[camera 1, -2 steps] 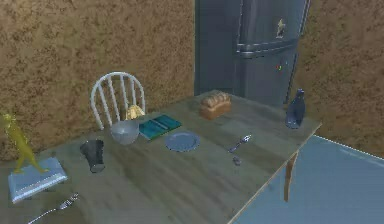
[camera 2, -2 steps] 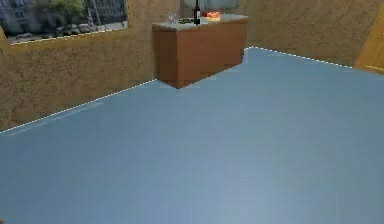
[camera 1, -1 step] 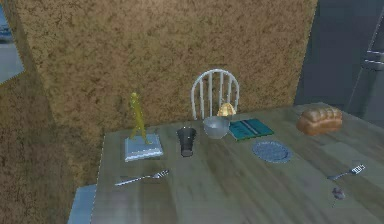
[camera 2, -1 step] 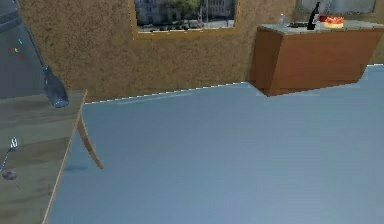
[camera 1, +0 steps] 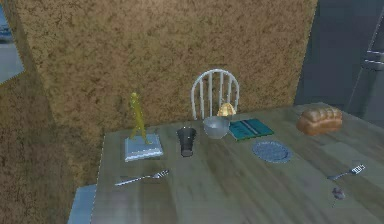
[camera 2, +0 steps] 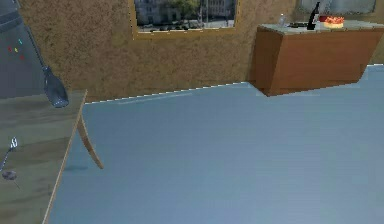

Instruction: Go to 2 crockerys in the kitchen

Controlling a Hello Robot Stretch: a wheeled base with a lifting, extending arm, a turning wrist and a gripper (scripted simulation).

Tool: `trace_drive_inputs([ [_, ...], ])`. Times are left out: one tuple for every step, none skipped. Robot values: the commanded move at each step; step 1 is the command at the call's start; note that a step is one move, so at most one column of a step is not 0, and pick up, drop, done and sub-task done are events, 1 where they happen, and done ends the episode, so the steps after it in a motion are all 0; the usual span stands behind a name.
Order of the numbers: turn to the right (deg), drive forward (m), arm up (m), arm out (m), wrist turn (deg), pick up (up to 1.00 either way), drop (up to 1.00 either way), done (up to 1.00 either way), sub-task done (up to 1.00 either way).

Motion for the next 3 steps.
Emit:
trace_drive_inputs([
  [45.0,0.0,0.0,0.0,0.0,0.0,0.0,0.0,0.0],
  [45.0,0.0,0.0,0.0,0.0,0.0,0.0,0.0,0.0],
  [45.0,0.0,0.0,0.0,0.0,0.0,0.0,0.0,0.0],
])
